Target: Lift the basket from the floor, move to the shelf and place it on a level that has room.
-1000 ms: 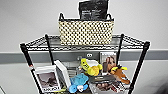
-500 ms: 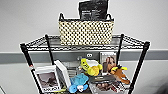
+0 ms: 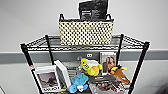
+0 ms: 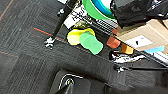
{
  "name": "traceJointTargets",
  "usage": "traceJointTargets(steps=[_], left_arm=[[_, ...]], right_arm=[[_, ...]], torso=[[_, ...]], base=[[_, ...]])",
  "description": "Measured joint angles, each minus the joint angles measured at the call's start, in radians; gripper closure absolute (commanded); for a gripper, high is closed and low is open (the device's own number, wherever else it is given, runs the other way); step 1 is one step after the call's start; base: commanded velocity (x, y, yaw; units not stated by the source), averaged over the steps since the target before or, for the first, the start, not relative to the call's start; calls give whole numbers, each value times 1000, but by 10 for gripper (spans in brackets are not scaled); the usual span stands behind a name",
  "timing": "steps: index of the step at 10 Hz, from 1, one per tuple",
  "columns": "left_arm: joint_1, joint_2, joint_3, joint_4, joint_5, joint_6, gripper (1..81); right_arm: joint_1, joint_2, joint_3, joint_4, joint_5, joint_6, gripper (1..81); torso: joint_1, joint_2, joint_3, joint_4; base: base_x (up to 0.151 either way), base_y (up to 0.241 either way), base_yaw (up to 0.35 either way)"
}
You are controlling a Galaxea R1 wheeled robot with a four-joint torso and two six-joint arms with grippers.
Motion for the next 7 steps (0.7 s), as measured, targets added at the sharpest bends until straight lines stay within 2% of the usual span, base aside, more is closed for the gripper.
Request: traceJointTargets(steps=[7], left_arm=[[126, 254, -229, 3, -15, 73, 10]], right_arm=[[-126, 196, -213, -6, 74, -73, 10]], torso=[[-1, -1, 1, 0]], base=[[0, 0, 0]])
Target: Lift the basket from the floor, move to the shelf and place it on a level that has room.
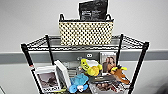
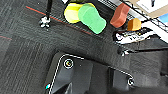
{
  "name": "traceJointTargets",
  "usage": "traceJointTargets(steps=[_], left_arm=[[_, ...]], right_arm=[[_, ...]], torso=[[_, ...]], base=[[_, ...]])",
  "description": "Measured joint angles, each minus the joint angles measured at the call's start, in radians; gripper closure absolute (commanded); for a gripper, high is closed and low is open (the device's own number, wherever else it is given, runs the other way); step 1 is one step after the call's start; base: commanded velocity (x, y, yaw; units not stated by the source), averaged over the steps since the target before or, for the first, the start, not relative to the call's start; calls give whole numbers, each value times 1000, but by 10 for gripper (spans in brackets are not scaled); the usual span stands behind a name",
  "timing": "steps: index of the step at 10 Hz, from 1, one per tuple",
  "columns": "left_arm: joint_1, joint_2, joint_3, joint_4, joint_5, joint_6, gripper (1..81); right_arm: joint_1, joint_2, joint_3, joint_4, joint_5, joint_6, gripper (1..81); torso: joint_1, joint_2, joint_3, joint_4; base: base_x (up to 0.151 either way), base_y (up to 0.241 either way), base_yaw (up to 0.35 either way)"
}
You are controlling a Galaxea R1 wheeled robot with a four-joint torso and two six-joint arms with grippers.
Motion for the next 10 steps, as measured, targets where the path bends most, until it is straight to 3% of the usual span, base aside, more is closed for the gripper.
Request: traceJointTargets(steps=[10], left_arm=[[87, 384, -401, 101, -20, 4, 10]], right_arm=[[-125, 269, -331, -13, 30, -76, 10]], torso=[[-1, -1, 1, 0]], base=[[0, 0, 0]])
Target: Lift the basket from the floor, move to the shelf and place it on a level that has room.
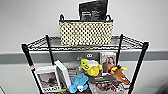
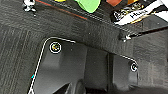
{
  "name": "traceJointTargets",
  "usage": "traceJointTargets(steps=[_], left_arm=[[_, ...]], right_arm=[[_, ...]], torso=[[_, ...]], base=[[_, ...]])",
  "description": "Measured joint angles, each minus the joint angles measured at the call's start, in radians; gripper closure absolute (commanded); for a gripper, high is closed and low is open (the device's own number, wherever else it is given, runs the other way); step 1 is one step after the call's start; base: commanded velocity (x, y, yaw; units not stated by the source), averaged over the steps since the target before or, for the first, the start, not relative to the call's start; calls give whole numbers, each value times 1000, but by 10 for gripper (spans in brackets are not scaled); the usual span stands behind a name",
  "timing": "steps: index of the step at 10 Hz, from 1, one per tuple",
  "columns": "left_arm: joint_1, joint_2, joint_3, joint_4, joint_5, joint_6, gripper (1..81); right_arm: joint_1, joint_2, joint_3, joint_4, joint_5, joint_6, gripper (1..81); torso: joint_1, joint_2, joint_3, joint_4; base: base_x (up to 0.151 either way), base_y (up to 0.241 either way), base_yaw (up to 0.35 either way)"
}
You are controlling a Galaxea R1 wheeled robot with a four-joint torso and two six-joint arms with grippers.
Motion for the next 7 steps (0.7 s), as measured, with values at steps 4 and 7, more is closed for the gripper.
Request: traceJointTargets(steps=[4, 7], left_arm=[[15, 98, -146, 39, 0, 0, 10], [29, 189, -226, 61, 2, 0, 10]], right_arm=[[-9, 138, -156, -31, 15, -4, 10], [-42, 214, -208, -96, 24, -5, 10]], torso=[[0, 0, 0, 0], [-1, 0, 0, 0]], base=[[0, 0, 0], [0, 0, 0]])
